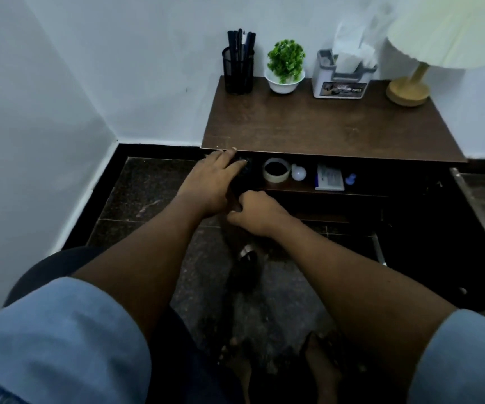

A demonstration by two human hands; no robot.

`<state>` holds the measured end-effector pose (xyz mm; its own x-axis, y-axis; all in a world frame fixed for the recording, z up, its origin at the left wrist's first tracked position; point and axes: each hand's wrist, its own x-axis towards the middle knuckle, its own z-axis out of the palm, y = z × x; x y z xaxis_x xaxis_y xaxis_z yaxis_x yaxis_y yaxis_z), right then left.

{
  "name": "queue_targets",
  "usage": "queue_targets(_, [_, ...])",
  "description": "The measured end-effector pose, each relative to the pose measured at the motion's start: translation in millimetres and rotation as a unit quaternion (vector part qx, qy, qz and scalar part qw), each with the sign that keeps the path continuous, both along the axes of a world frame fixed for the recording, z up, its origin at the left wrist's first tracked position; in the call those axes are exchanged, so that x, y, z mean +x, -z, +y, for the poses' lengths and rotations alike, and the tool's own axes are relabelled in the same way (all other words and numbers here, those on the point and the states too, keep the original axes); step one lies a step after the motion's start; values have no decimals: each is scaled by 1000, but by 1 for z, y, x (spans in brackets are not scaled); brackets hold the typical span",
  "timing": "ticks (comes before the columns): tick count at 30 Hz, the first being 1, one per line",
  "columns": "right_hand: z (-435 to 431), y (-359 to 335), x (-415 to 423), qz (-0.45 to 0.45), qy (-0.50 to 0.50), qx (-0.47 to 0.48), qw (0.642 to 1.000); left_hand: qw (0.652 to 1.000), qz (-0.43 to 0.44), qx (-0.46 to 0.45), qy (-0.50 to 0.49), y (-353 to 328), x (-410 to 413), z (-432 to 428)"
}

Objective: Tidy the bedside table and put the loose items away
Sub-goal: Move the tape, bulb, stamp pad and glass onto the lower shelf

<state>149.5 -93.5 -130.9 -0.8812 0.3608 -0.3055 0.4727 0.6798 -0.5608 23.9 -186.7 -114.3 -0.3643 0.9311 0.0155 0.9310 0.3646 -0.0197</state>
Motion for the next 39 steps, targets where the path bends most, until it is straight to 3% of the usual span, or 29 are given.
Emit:
queue_targets(3, [36,-1,22,5,-7,54,999,995,46,-59,62,6,15,19])
queue_targets(6, [79,4,46,8,16,71,997,995,42,-70,62,9,26,43])
queue_targets(11, [136,21,74,78,160,14,984,998,1,-60,31,16,38,87])
queue_targets(13, [144,30,77,122,254,-81,956,998,-3,-52,29,19,41,104])
queue_targets(16, [142,41,73,199,363,-212,885,998,3,-47,30,23,43,129])
queue_targets(19, [140,47,62,239,420,-262,835,998,15,-47,37,25,41,150])
queue_targets(21, [143,51,54,253,440,-245,826,998,24,-52,41,26,36,162])
queue_targets(25, [148,51,37,257,466,-210,820,997,33,-52,46,28,23,175])
queue_targets(31, [156,57,32,257,466,-174,829,997,51,27,51,42,22,172])
queue_targets(39, [165,38,93,145,422,29,894,999,-24,-28,4,28,38,177])
